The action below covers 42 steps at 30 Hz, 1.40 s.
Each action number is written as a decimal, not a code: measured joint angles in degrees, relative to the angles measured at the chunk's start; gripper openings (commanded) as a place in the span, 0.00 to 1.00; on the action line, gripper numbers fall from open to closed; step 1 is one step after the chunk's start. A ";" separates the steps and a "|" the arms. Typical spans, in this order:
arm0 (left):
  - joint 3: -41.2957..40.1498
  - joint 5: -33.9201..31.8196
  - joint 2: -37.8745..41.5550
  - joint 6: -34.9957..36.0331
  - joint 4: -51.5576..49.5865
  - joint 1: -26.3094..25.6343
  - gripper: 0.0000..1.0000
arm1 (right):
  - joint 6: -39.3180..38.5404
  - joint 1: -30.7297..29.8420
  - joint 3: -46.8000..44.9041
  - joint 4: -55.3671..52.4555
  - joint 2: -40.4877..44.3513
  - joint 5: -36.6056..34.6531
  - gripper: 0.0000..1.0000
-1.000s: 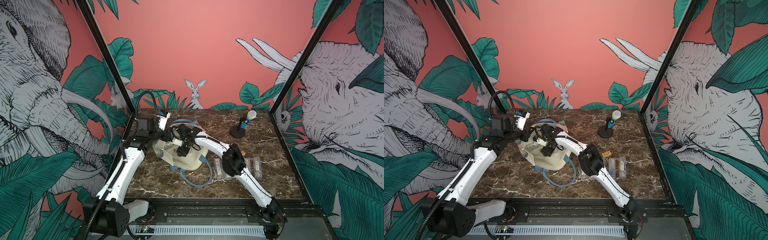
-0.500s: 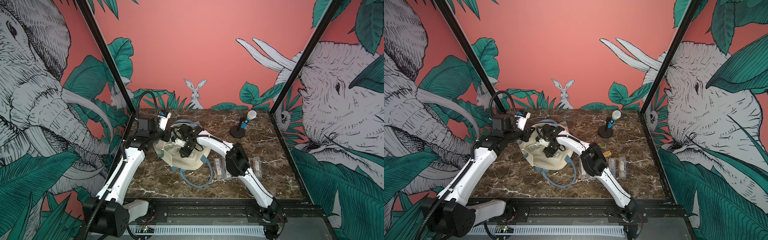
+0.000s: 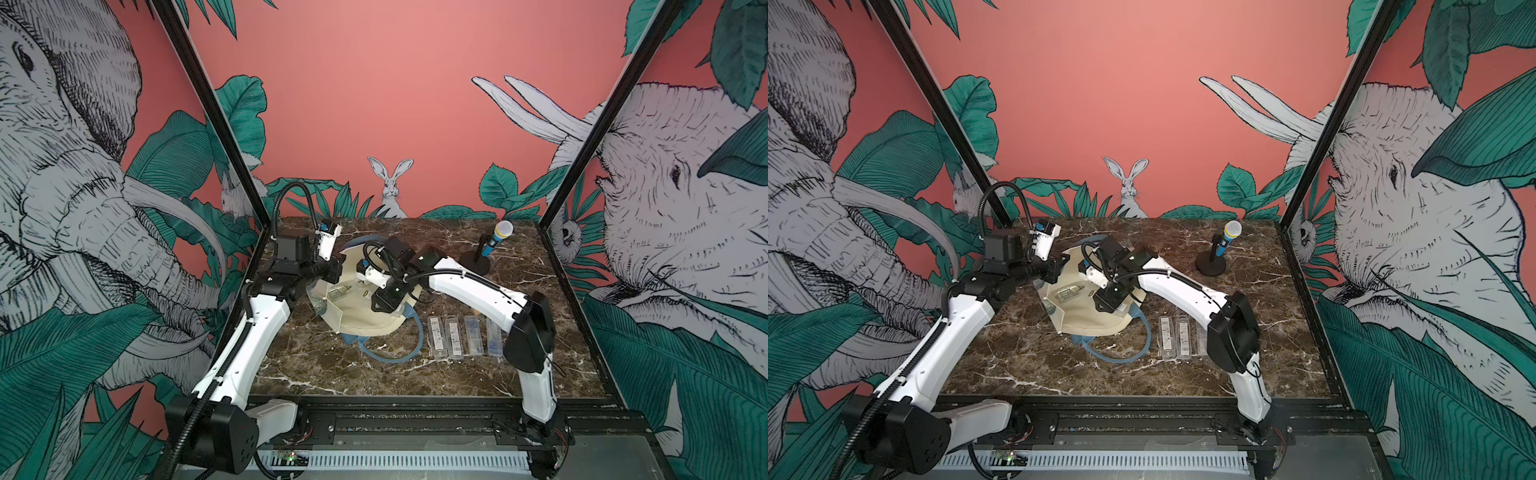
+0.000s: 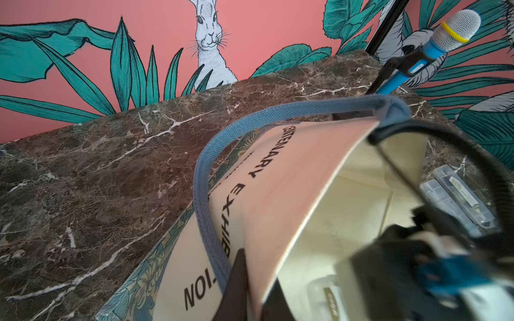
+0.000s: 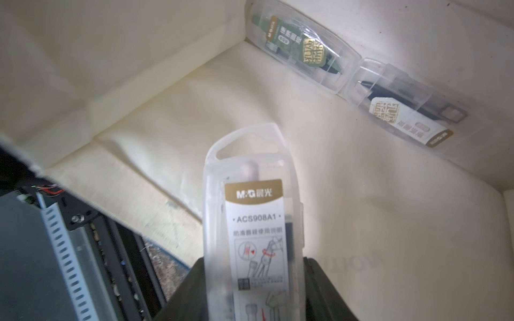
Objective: Take out the compass set from the canvas bag
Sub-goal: Pick up the compass set from the canvas bag, then place the compass set at the center of the board.
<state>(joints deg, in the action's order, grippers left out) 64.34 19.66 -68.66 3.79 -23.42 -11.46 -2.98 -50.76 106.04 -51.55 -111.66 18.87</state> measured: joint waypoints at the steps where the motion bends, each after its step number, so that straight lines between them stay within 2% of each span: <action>1: 0.00 0.00 0.00 -0.07 -0.02 0.00 0.00 | 0.83 -0.15 -1.86 -0.22 2.69 0.28 0.33; 4: 0.00 -0.02 0.00 -0.20 0.00 0.00 0.00 | 3.45 -0.24 -6.88 0.13 11.45 0.68 0.33; 7: 0.00 -0.15 0.00 -0.22 0.00 0.00 0.00 | 7.56 1.29 -11.47 2.10 20.83 0.02 0.37; 10: 0.00 -0.20 0.00 -0.28 0.00 0.00 0.00 | 12.70 6.19 -16.37 6.69 28.13 -2.14 0.36; 13: 0.00 -0.59 0.00 -0.26 -0.02 0.00 0.00 | 17.97 11.58 -19.98 11.13 30.16 -6.67 0.36; 19: 0.00 -1.81 0.17 -0.24 -0.07 0.00 0.00 | 28.59 19.91 -30.64 20.98 26.10 -16.65 0.31; 24: 0.00 -1.97 0.20 -0.24 -0.09 0.00 0.00 | 34.01 21.77 -33.14 26.29 15.45 -21.31 0.32; 31: 0.00 -1.88 0.22 -0.26 -0.09 0.00 0.00 | 35.76 22.82 -34.53 31.80 5.46 -22.82 0.32; 42: -0.02 -1.42 0.24 -0.33 -0.09 0.00 0.00 | 35.30 25.73 -38.36 34.45 4.42 -23.19 0.35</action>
<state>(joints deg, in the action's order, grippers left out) 64.31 18.24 -68.42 3.46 -23.51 -11.46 32.32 -25.04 67.68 -17.10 -107.24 -4.32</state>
